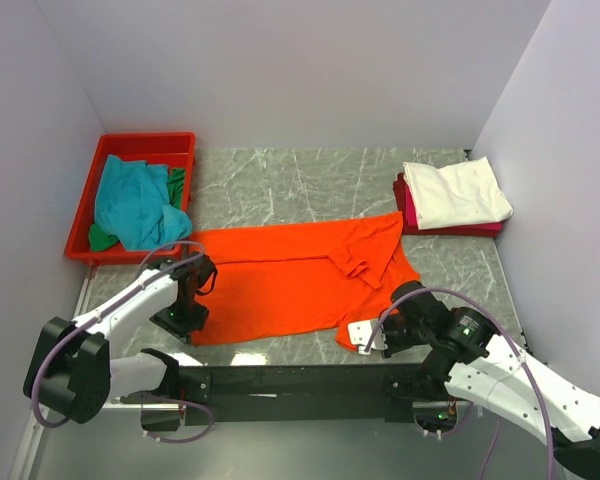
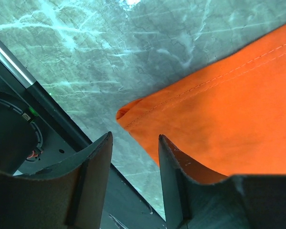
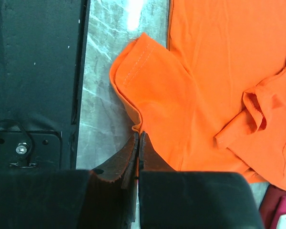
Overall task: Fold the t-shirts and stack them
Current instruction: Fold the tshirt
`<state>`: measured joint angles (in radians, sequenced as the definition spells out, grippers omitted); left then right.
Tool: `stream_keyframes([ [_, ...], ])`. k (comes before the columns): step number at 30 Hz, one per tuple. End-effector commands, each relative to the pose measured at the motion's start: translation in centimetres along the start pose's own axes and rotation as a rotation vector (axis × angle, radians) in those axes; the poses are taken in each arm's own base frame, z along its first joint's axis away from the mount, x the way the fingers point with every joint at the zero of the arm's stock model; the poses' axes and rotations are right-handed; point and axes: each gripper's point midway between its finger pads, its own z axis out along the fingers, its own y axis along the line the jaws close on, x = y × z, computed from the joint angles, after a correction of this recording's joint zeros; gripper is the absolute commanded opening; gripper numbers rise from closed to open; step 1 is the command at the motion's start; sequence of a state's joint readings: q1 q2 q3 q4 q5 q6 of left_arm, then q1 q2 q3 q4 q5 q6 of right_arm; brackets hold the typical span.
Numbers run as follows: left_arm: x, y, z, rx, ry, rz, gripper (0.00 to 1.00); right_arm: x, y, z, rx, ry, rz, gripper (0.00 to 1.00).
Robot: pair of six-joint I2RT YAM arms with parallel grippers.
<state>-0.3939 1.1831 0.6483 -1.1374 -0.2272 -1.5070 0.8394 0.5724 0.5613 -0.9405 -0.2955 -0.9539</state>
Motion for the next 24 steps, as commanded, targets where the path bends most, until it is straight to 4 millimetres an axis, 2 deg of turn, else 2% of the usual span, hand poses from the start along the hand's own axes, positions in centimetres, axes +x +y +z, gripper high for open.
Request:
stream_keyframes([
  [1, -0.4, -0.8, -0.6, 0.012, -0.032, -0.01, 0.49, -0.4, -0.8, -0.1, 0.035, -0.02, 0.008, 0.0],
  [7, 0.1, -0.6, -0.5, -0.021, -0.04, 0.027, 0.48, -0.8, -1.2, -0.4, 0.043, -0.032, 0.007, 0.0],
  [18, 2.5, -0.5, -0.1, -0.051, -0.024, 0.034, 0.47, -1.2, -1.5, -1.3, 0.041, -0.062, -0.004, 0.0],
  [24, 3.1, -0.6, 1.0, -0.03, -0.008, -0.081, 0.46, -1.0, -1.6, -1.5, 0.041, -0.07, -0.001, 0.0],
])
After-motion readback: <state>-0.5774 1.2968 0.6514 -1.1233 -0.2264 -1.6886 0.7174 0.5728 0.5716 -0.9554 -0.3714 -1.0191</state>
